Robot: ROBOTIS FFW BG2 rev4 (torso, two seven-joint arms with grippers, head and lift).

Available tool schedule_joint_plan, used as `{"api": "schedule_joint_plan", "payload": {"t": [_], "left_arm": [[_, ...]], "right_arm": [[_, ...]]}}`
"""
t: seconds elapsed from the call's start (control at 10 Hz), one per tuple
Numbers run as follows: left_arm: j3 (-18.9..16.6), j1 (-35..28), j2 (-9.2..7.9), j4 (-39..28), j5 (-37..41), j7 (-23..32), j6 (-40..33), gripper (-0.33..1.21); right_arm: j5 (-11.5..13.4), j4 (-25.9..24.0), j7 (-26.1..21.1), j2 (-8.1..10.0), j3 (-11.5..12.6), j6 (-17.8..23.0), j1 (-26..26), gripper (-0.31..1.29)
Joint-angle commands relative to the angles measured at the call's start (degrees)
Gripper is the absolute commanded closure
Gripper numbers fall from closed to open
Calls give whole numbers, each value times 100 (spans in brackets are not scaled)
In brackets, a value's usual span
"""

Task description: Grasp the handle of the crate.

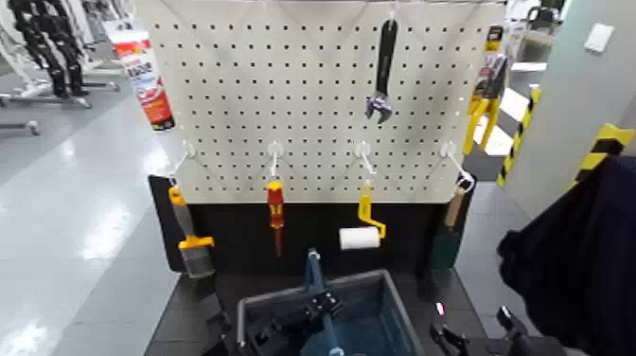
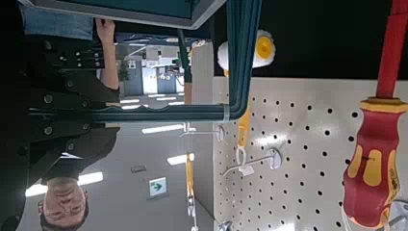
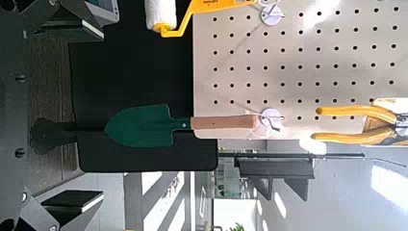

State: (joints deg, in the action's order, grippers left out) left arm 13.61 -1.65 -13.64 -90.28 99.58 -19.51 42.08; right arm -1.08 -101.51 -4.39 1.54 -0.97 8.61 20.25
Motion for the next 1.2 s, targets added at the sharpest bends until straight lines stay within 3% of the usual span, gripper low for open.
{"api": "schedule_joint_plan", "payload": {"t": [0.1, 0.4, 0.6, 1.2], "left_arm": [[28, -248, -130, -446, 360, 228, -78, 119], [-25, -503, -262, -1018, 905, 791, -201, 119], [-7, -634, -447, -1352, 1143, 1089, -376, 119], [28, -705, -464, -1422, 1301, 1256, -420, 119]], "right_arm": [[11, 0, 0, 4, -18, -34, -4, 14], [11, 0, 0, 4, -35, -43, -13, 14], [64, 0, 0, 4, -44, -26, -4, 14], [81, 0, -18, -5, -53, -70, -13, 14]]}}
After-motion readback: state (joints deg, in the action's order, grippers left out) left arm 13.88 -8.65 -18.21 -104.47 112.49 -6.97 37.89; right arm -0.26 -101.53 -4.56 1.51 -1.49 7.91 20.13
